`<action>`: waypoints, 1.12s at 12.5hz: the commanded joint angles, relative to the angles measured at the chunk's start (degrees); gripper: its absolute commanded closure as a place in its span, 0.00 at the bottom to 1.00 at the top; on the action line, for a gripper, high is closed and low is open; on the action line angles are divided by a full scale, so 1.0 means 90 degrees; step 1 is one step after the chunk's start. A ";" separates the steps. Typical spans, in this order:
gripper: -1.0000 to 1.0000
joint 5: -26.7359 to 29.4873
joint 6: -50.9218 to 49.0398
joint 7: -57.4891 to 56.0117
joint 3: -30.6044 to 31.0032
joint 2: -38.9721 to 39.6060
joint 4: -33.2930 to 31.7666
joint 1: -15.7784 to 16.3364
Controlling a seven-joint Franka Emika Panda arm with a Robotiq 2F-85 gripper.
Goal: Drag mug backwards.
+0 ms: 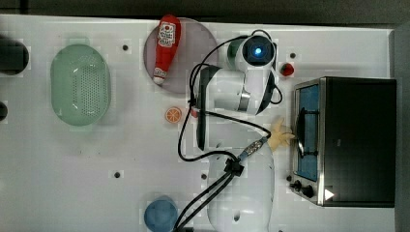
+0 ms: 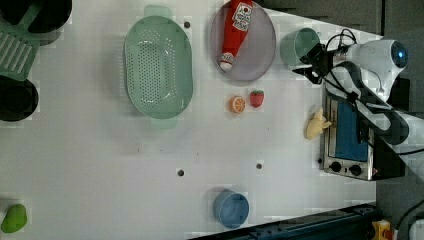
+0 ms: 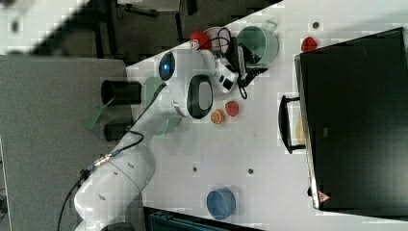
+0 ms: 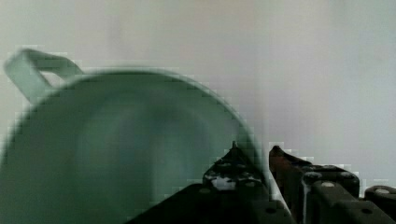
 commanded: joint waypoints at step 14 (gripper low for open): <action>0.83 0.0006 0.0146 0.0042 -0.0042 -0.2291 -0.3140 -0.0142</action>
